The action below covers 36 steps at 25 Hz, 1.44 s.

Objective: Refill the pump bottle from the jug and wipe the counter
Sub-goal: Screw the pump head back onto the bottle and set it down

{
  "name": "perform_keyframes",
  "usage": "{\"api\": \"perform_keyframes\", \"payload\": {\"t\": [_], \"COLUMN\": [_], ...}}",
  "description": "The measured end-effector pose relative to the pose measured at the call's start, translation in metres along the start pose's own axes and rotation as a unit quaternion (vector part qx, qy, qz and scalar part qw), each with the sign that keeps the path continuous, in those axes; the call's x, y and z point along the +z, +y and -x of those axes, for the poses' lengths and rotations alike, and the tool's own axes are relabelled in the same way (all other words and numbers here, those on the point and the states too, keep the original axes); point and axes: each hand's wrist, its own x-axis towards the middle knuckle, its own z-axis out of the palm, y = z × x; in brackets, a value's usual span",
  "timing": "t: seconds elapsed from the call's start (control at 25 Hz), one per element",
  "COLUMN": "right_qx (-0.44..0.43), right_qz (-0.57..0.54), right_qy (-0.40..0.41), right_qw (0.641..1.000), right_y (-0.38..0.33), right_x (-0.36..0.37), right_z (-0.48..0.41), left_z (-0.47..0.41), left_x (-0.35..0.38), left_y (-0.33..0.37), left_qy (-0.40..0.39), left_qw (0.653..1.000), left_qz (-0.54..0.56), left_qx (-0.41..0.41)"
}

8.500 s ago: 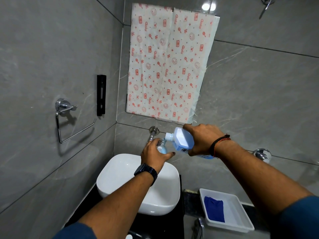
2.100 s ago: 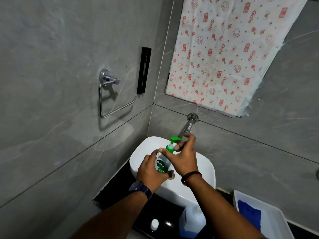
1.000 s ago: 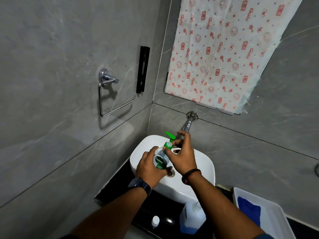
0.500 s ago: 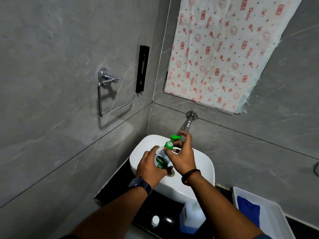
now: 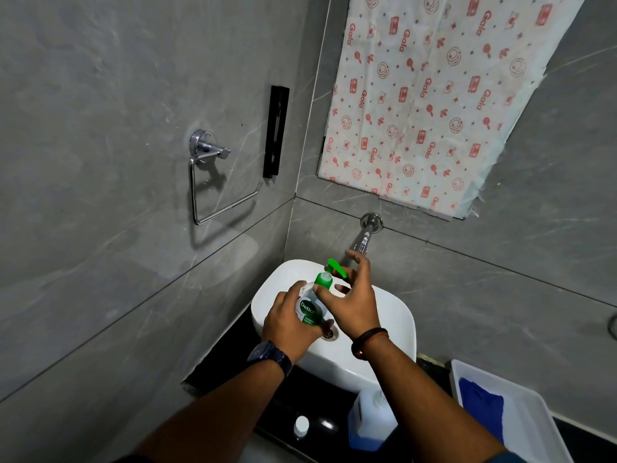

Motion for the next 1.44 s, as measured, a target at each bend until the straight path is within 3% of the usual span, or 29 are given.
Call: {"api": "perform_keyframes", "payload": {"t": [0.24,0.44,0.96,1.16,1.28,1.44], "right_qx": [-0.010,-0.011,0.029,0.028,0.035,0.055], "right_qz": [0.020,-0.018,0.041,0.035,0.001,0.057], "right_qy": [0.026,-0.017,0.091,0.063,0.022,0.049], "right_qw": [0.999,1.000,0.995,0.997,0.999,0.996], "right_y": [0.000,0.002,-0.004,0.000,0.010,0.052], "right_x": [0.003,-0.001,0.022,0.030,0.038,0.057], "right_z": [0.002,0.001,0.003,0.002,0.008,0.029], "left_z": [0.000,0.000,0.002,0.000,0.002,0.006], "left_x": [-0.001,-0.002,-0.004,-0.007,-0.012,-0.024], "left_y": [-0.001,-0.003,-0.005,-0.014,-0.031,-0.077], "left_qy": [-0.008,-0.002,0.016,0.029,0.045,0.085], "left_qw": [1.000,1.000,1.000,1.000,0.998,0.993], "left_qz": [0.007,0.003,0.003,0.013,0.028,0.013], "left_qx": [0.007,-0.002,0.003,-0.002,-0.022,-0.085]}}
